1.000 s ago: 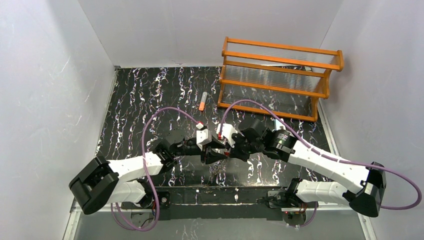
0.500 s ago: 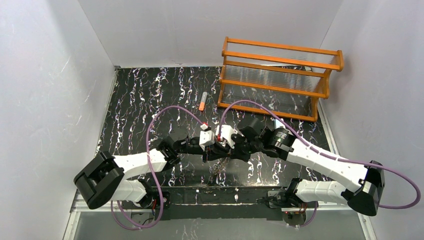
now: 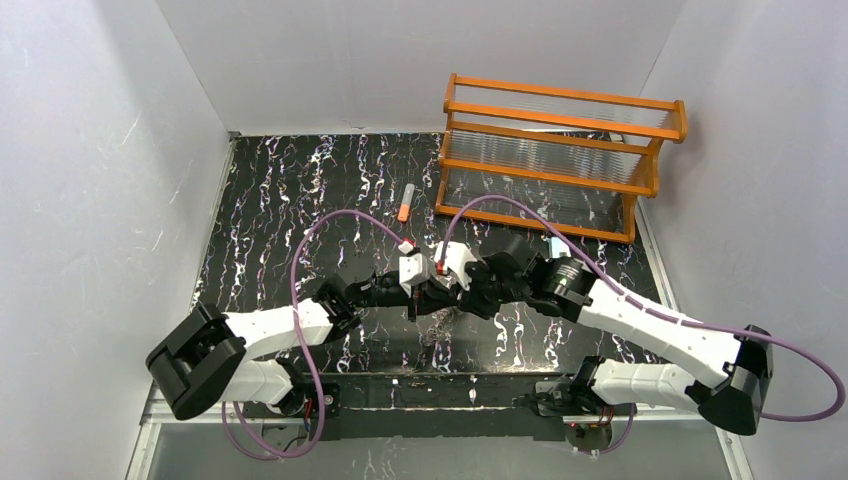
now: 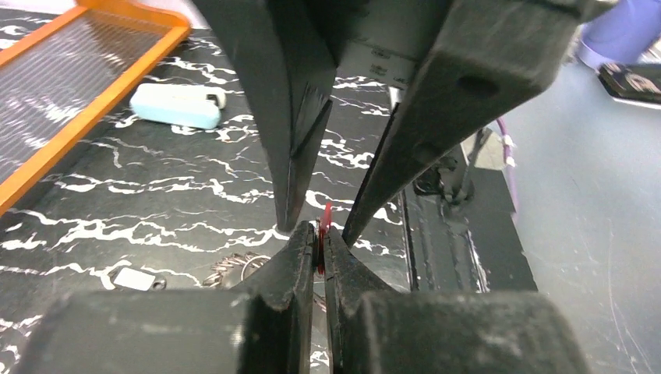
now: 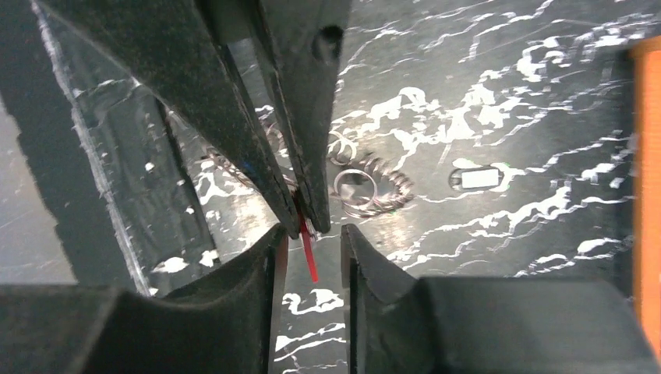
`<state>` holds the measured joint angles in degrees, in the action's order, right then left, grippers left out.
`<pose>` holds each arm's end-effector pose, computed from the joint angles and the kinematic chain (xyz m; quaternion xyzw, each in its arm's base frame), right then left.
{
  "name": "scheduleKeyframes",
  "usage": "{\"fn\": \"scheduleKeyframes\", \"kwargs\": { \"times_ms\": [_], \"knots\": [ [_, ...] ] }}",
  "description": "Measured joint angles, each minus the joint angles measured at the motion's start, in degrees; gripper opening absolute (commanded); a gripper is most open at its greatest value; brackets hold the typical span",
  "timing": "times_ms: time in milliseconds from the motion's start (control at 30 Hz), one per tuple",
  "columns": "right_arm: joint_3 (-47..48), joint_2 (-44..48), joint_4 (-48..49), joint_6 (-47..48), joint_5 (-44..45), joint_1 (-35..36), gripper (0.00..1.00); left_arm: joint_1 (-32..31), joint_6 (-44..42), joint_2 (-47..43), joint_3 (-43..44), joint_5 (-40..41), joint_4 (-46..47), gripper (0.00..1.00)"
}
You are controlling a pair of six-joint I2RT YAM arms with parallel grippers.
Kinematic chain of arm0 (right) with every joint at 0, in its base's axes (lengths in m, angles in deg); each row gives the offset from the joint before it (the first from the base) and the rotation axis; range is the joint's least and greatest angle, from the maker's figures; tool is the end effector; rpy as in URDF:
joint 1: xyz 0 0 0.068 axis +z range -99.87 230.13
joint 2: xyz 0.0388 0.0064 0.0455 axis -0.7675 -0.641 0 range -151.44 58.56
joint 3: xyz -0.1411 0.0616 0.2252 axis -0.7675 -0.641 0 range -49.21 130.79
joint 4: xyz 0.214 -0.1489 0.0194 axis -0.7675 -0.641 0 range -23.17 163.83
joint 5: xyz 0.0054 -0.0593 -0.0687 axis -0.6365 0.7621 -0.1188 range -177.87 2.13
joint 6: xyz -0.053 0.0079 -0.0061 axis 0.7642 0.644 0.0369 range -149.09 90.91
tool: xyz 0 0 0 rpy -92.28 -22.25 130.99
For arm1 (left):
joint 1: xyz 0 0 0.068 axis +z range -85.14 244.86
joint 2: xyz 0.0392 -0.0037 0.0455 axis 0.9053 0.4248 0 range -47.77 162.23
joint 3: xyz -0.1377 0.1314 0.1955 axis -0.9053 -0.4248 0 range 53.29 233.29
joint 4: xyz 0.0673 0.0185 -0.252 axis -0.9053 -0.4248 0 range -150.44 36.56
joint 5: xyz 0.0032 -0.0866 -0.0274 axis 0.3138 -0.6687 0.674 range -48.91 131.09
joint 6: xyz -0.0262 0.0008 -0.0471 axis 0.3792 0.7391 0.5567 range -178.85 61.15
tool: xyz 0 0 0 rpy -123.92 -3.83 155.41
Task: Remove the keys from the keyring
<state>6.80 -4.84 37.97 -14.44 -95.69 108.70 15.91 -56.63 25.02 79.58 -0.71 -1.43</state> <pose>0.1169 0.2005 0.3026 -0.5678 0.7190 0.2060 0.3438 0.1490 -0.2072 0.2388 0.4915 0.4718 -0.5150 0.5202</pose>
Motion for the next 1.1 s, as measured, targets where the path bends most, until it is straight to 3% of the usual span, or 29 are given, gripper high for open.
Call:
{"fn": "scheduleKeyframes", "kwargs": {
  "times_ms": [100,267,500,833,1100],
  "knots": [
    [-2.3,3.3,4.9,-1.8,3.0,0.0,0.49,-0.5,2.9,-1.0,-0.7,5.4,1.6,0.00],
    [-10.4,12.8,14.7,-6.8,8.1,0.0,0.51,-1.3,8.8,-1.4,-4.4,12.8,8.6,0.00],
    [-17.7,17.0,21.5,-9.5,8.8,0.0,0.53,-1.8,13.2,-0.9,-7.4,14.8,15.6,0.00],
    [-24.7,22.2,30.7,-7.3,-3.4,-3.5,0.58,-1.8,13.4,-5.7,-11.1,14.1,18.9,0.00],
    [-35.2,21.6,53.0,-18.2,-24.6,-19.7,0.57,-1.9,14.1,-7.5,-13.0,15.9,22.1,0.00]
  ]
}}
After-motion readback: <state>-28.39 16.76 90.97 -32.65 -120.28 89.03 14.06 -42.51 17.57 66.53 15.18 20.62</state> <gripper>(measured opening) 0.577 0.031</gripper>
